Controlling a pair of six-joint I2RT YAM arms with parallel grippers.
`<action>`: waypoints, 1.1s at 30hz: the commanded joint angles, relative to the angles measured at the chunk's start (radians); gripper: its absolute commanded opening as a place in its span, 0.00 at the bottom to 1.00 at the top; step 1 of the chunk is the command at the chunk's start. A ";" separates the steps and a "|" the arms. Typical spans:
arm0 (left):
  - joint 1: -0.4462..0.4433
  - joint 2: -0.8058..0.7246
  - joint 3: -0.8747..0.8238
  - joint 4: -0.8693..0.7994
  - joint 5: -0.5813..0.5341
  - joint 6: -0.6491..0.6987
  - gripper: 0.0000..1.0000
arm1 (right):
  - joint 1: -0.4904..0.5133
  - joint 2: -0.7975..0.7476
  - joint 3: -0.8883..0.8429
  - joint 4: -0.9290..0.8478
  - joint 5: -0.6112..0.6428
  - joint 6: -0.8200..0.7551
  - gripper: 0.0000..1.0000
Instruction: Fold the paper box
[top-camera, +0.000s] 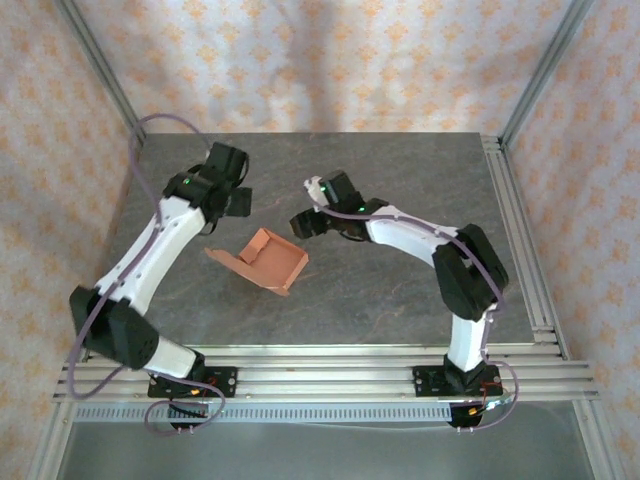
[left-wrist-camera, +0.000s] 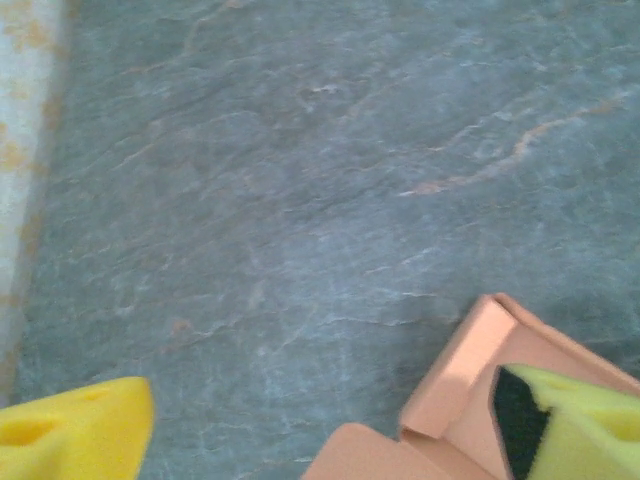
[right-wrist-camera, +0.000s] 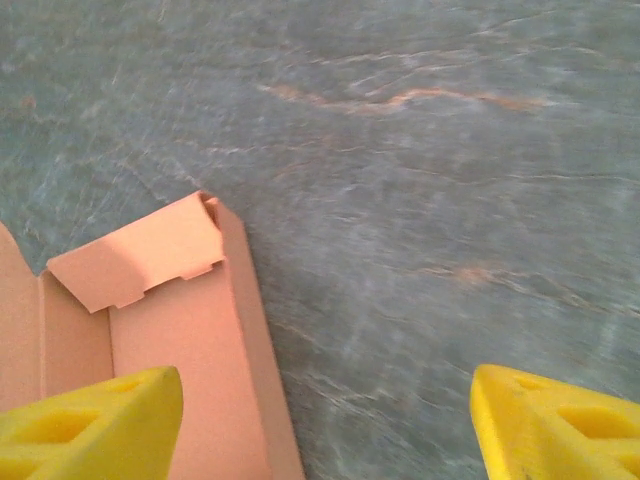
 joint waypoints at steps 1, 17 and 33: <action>0.054 -0.154 -0.128 0.128 -0.047 -0.103 1.00 | 0.043 0.074 0.061 0.004 0.091 -0.035 0.75; 0.096 -0.430 -0.380 0.174 -0.006 -0.129 1.00 | 0.100 0.298 0.291 -0.174 0.364 0.145 0.54; 0.097 -0.320 -0.454 0.310 0.137 -0.191 1.00 | -0.042 -0.110 -0.283 0.010 0.358 0.348 0.53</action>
